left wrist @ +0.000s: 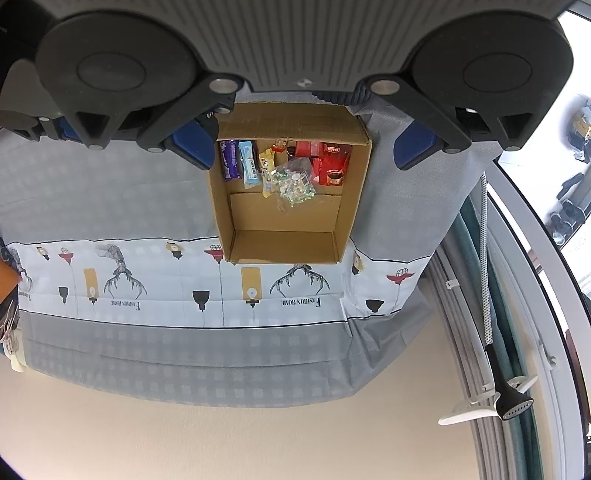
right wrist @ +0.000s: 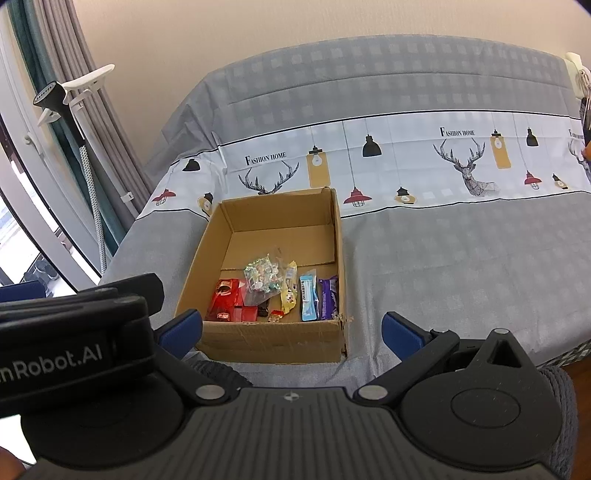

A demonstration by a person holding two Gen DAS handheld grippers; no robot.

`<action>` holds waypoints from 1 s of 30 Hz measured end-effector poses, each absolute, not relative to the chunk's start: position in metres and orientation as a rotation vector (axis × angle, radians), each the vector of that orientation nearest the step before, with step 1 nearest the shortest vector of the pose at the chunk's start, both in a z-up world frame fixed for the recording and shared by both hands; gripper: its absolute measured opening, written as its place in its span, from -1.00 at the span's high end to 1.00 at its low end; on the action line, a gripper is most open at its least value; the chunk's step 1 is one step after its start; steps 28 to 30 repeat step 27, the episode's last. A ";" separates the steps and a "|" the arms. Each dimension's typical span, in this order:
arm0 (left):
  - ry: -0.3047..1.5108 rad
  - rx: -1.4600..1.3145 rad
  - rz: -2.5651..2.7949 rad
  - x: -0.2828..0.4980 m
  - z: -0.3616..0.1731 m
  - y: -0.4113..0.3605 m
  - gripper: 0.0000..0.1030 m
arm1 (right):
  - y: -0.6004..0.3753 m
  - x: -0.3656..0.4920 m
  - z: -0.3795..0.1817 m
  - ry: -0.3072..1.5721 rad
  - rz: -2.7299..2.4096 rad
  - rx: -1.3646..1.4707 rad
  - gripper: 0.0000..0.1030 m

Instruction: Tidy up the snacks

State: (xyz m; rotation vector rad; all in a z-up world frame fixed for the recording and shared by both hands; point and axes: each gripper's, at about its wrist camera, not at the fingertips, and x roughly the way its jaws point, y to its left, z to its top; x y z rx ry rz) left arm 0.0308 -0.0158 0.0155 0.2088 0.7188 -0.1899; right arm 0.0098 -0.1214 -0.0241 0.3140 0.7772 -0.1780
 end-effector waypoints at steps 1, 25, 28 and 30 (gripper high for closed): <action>0.720 0.209 -0.187 0.032 0.016 -0.016 -1.00 | -0.121 0.010 -0.024 0.778 -0.179 0.313 -0.99; 0.721 0.205 -0.183 0.031 0.014 -0.019 -1.00 | -0.121 0.012 -0.027 0.787 -0.186 0.323 -0.99; 0.722 0.209 -0.183 0.031 0.013 -0.020 -1.00 | -0.121 0.012 -0.027 0.786 -0.186 0.324 -0.99; 0.722 0.209 -0.183 0.031 0.013 -0.020 -1.00 | -0.121 0.012 -0.027 0.786 -0.186 0.324 -0.99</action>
